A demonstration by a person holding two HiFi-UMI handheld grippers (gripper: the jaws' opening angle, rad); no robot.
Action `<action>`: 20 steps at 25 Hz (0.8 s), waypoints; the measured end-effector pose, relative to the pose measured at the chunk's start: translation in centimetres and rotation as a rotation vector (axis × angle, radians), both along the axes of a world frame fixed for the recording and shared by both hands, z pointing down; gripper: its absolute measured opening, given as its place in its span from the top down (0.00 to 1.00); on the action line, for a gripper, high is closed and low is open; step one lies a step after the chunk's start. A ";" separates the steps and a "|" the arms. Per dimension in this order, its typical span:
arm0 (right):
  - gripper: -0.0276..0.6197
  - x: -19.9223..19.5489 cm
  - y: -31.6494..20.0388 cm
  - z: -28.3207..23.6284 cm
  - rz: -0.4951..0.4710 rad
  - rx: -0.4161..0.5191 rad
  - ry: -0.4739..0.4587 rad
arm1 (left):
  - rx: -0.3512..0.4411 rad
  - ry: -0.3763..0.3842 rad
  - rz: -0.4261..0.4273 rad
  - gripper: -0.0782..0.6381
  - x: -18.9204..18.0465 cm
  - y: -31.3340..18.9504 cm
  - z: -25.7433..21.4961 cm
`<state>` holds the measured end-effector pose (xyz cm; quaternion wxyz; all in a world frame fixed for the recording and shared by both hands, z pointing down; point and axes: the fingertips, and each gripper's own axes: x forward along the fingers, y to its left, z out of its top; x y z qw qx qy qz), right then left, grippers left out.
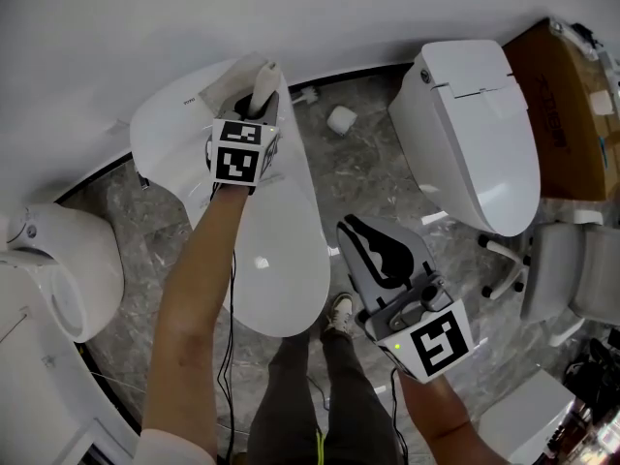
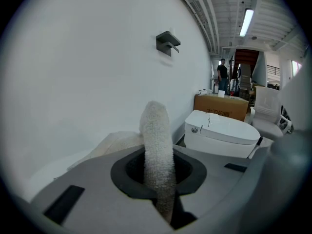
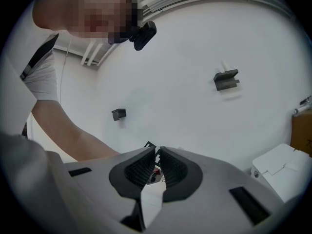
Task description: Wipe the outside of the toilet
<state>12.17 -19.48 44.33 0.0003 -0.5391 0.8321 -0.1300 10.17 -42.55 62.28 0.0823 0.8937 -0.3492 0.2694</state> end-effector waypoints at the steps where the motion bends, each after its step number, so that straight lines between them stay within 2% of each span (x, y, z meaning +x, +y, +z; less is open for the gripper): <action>1: 0.87 0.5 0.4 0.2 -0.001 -0.004 0.007 | -0.006 0.001 0.007 0.81 0.8 0.3 0.2; 12: 0.87 4.5 2.3 1.4 0.041 -0.015 0.010 | -0.028 0.014 0.036 0.81 5.7 1.5 1.7; 16: 0.87 5.4 2.7 1.5 0.057 -0.017 0.014 | -0.061 0.073 0.013 0.81 6.8 1.7 1.8; 20: 0.87 5.7 3.3 1.3 0.070 -0.019 0.015 | -0.097 0.165 -0.002 0.81 7.7 2.6 1.2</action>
